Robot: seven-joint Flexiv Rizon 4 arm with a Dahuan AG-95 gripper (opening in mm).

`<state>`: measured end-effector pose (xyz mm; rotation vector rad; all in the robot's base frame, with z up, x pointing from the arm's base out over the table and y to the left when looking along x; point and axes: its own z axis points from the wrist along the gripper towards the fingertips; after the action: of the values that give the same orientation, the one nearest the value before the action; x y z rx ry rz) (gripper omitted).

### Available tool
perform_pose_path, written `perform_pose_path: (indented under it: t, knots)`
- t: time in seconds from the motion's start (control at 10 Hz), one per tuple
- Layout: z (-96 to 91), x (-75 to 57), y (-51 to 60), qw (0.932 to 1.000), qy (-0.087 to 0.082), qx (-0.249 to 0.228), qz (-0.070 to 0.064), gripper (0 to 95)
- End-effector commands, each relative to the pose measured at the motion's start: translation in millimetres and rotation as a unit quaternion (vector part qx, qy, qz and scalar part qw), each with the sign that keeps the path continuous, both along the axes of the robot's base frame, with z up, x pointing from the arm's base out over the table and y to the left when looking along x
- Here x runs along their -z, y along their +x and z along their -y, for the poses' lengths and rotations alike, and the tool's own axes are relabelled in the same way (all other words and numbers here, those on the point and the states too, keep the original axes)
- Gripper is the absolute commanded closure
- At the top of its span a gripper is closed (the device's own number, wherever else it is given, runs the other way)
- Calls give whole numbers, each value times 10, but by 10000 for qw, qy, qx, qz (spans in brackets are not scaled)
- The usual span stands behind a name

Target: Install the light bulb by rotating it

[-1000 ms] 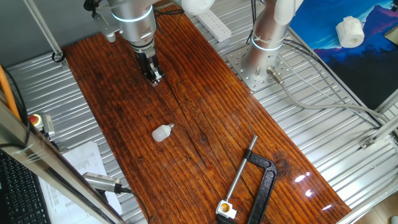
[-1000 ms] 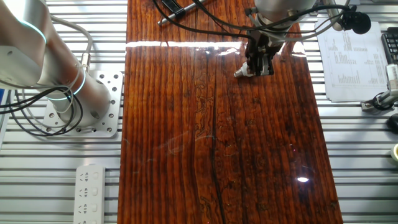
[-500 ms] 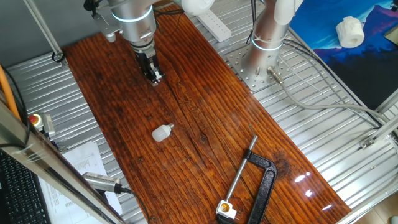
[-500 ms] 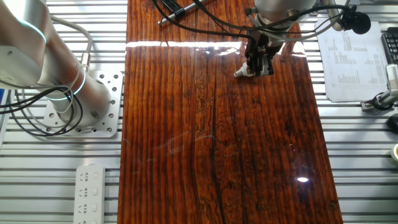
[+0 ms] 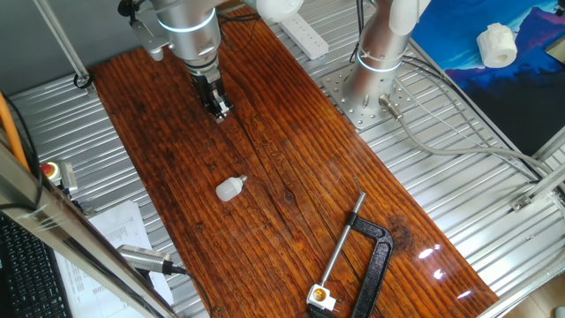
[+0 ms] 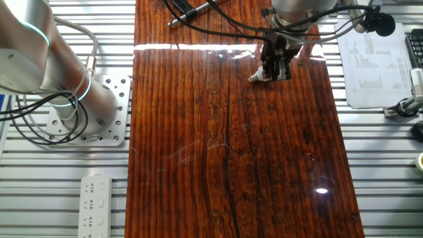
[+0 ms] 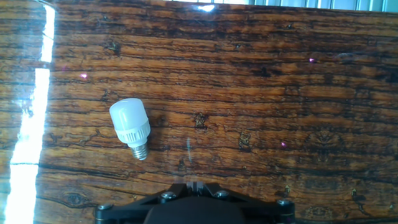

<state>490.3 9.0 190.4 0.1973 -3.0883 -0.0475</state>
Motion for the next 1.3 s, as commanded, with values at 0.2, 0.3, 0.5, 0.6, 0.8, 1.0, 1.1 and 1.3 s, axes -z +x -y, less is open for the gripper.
perform_pose_path:
  t: [0.2, 0.3, 0.5, 0.6, 0.8, 1.0, 1.1, 1.3]
  knots:
    - [-16, 8, 1, 10000, -2, 12, -13, 950]
    - [-31, 17, 6, 10000, -3, 26, -15, 950]
    - [-58, 33, 17, 10000, -12, 52, -29, 950]
    - [-97, 61, 58, 9999, -26, 85, -79, 950]
    - [-194, 107, 165, 9999, -53, 125, -92, 950]
    - [-272, 185, 329, 9998, -60, 144, -103, 950]
    - [-305, 247, 424, 9998, -57, 128, -122, 950]
    - [-449, 375, 590, 9997, -75, 99, -218, 950]
